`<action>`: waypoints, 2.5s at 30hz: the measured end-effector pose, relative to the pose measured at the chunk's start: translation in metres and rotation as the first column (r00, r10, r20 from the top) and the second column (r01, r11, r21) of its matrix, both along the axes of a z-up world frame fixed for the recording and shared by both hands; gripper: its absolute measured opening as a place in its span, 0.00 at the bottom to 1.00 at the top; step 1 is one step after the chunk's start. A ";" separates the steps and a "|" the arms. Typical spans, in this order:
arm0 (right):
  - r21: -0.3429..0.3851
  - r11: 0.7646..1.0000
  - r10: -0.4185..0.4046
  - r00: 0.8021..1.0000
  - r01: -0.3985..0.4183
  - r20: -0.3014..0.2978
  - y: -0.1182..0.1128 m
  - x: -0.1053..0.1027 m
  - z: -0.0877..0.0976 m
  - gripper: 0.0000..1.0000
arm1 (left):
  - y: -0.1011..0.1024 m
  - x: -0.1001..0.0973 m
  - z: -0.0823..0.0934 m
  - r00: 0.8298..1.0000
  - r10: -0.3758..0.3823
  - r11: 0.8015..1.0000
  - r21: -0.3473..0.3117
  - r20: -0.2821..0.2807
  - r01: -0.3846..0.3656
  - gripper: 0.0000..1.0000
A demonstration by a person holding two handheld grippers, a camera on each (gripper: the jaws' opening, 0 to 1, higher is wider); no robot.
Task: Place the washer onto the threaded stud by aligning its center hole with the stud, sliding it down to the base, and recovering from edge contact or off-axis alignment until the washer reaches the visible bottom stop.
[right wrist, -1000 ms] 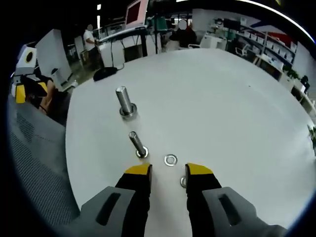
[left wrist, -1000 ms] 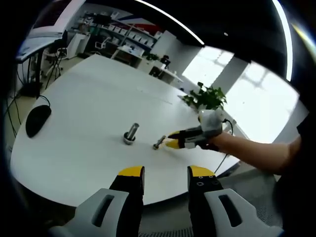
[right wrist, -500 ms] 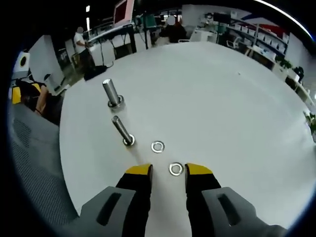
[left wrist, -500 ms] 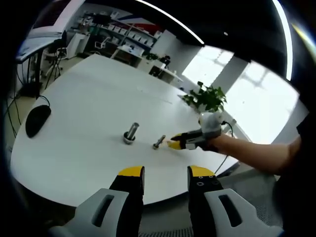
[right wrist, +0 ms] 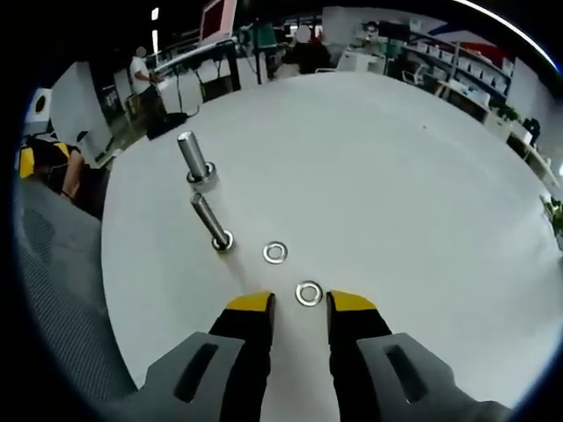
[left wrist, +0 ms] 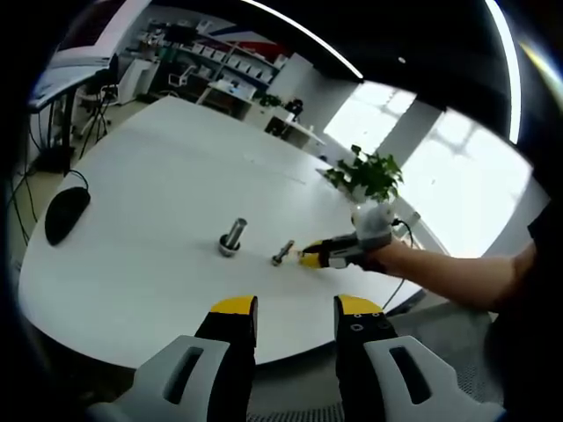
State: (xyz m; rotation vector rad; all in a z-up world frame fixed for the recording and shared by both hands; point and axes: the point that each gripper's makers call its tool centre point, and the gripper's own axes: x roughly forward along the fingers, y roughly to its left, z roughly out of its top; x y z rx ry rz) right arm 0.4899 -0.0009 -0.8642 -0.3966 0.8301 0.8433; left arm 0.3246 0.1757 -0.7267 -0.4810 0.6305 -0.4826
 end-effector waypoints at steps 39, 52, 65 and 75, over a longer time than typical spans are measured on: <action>0.043 0.998 -0.048 0.999 0.047 0.009 -0.019 0.016 0.027 0.08 | -0.001 -0.001 -0.001 1.000 -0.006 1.000 0.003 -0.004 0.006 0.33; -0.052 0.997 0.048 0.997 -0.051 -0.062 -0.041 -0.011 0.029 0.18 | -0.001 -0.001 0.000 1.000 -0.011 1.000 0.002 0.002 0.011 0.33; -0.194 0.959 0.176 0.972 -0.205 -0.156 -0.067 -0.046 0.014 0.19 | -0.002 -0.001 0.002 1.000 -0.017 1.000 -0.005 0.015 0.017 0.33; -0.238 0.945 0.172 0.961 -0.223 -0.217 -0.079 -0.058 0.004 0.22 | -0.004 -0.002 0.003 0.999 -0.026 1.000 -0.005 0.018 0.026 0.33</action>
